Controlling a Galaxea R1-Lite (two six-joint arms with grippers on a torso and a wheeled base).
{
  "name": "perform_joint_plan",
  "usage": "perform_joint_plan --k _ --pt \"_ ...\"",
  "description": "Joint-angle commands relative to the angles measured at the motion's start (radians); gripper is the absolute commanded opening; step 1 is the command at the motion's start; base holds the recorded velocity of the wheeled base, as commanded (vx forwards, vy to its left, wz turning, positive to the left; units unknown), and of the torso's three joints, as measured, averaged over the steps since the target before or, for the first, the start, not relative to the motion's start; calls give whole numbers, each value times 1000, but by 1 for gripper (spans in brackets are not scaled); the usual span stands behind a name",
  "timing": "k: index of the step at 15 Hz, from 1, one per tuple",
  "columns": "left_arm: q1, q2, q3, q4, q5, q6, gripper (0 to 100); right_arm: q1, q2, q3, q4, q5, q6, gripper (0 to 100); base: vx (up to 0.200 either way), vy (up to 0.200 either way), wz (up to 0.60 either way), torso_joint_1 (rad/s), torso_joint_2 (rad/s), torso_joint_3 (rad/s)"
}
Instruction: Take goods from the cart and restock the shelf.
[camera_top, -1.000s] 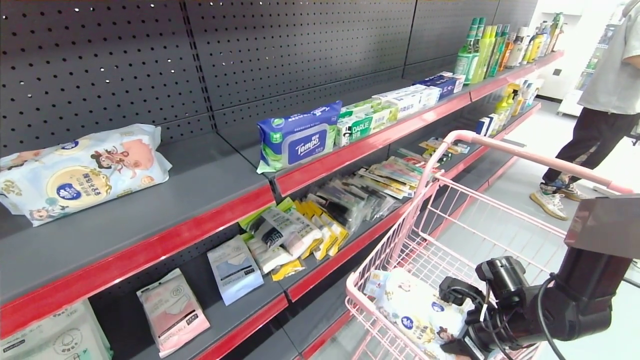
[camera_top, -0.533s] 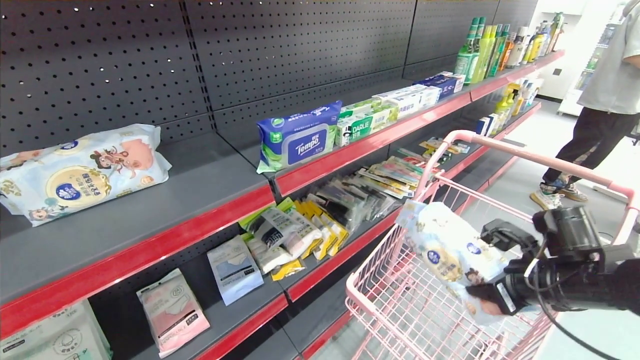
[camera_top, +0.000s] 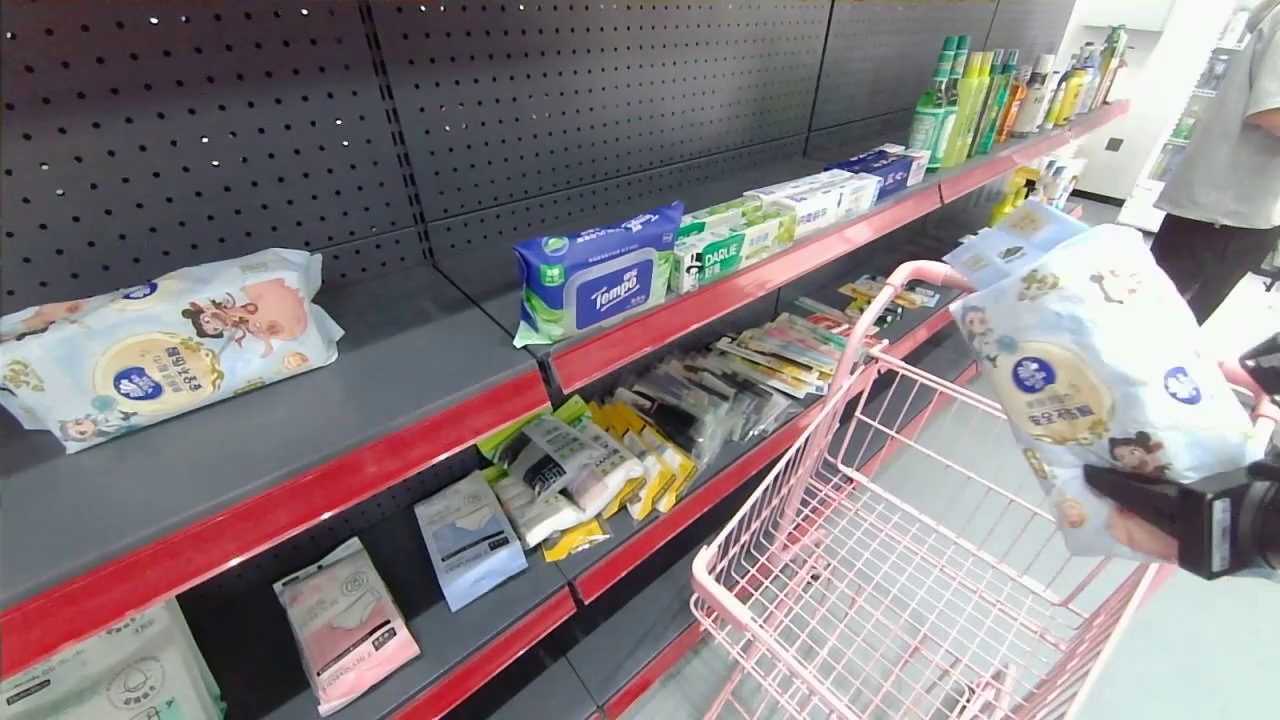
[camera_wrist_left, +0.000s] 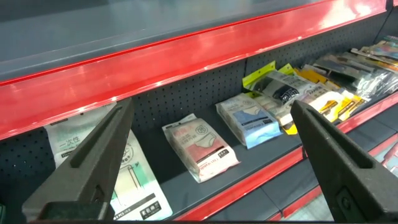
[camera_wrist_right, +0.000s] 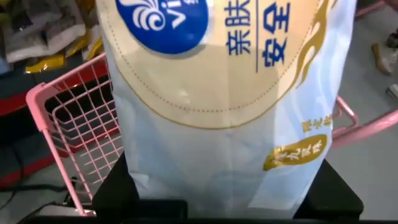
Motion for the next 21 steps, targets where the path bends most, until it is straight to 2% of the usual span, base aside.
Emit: perform_joint_plan --k 1,3,4,5,7,8,10,11,13,17,21 --pt "0 1 0 0 0 0 100 -3 -182 53 -3 -49 1 0 0 0 0 0 0 0" --pt "0 1 0 0 0 0 100 -40 -255 68 -4 -105 14 0 0 0 0 0 0 0" --pt "0 1 0 0 2 -3 100 -104 -274 82 0 -141 20 0 0 0 0 0 0 0" --pt "-1 1 0 0 0 -6 100 -212 -290 120 0 -152 23 0 0 0 0 0 0 0" --pt "0 1 0 0 -2 -8 100 -316 -314 135 34 -154 23 0 0 0 0 0 0 0" --pt "0 1 0 0 -2 -8 100 -345 -348 131 106 -140 21 0 0 0 0 0 0 0" --pt "0 1 0 0 0 -8 100 -342 -459 160 238 -39 17 0 0 0 0 0 0 0" --pt "0 1 0 0 -2 -8 100 -337 -498 180 261 -31 -5 0 0 0 0 0 0 0" --pt "0 1 0 0 0 -8 100 -337 -523 198 266 -29 -46 0 0 0 0 0 0 0" --pt "0 1 0 0 -2 -8 100 -336 -521 197 264 -26 -48 0 0 0 0 10 -14 -16" --pt "0 1 0 0 0 -8 100 -334 -515 194 264 -6 -51 0 0 0 0 172 -449 -271"
